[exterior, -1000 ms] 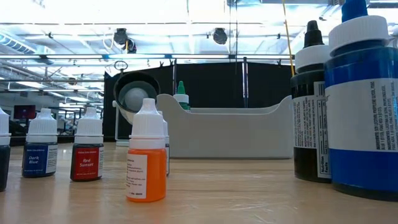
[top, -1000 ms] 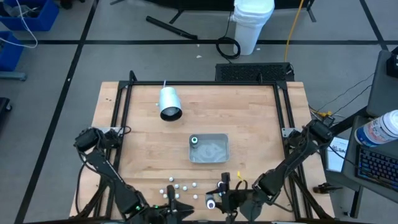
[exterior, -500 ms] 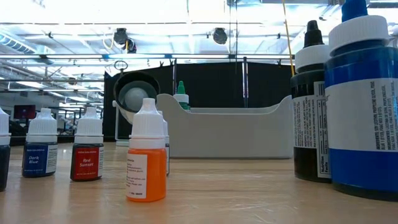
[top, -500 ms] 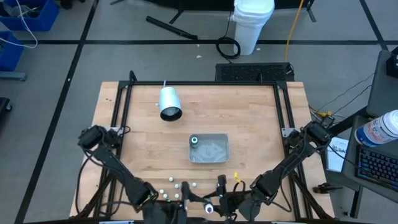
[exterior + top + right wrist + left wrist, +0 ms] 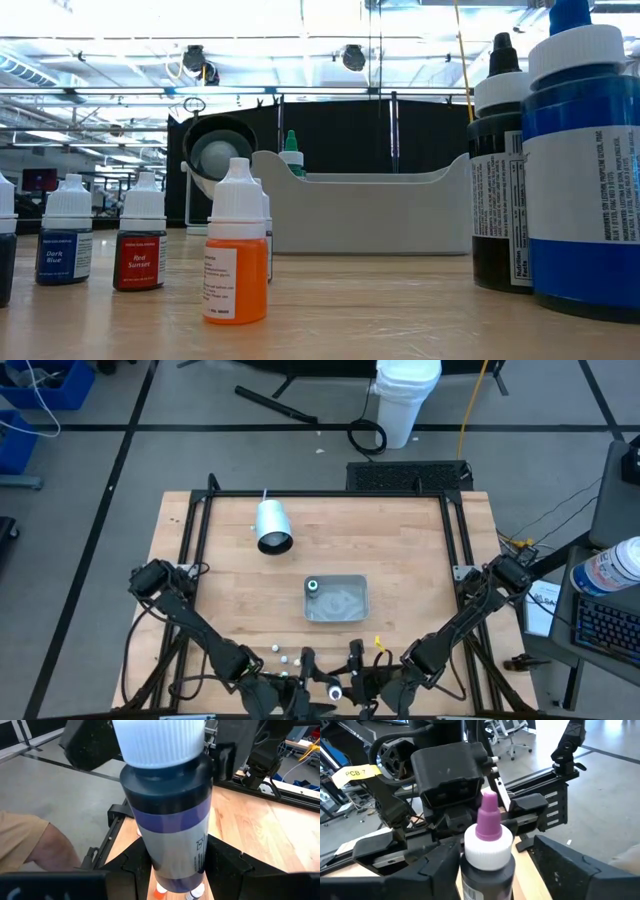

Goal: Pick & Place food coloring
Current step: Put the large violet food coloring bottle into the white bin

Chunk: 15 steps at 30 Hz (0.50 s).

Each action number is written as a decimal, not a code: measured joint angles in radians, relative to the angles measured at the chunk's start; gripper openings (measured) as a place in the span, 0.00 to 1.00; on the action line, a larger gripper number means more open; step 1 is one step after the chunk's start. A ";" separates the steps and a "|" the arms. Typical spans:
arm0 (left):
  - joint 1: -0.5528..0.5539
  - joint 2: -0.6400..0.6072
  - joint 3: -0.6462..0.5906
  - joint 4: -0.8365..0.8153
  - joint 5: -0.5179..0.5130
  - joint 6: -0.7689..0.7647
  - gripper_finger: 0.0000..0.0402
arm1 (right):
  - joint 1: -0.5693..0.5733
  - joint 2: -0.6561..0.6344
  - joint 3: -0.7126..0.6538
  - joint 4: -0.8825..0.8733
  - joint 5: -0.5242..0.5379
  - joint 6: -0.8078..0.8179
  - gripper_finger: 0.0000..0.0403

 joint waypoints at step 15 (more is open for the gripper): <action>0.026 0.000 0.000 -0.007 -0.001 -0.003 0.30 | -0.005 0.000 -0.001 -0.019 0.003 0.004 0.36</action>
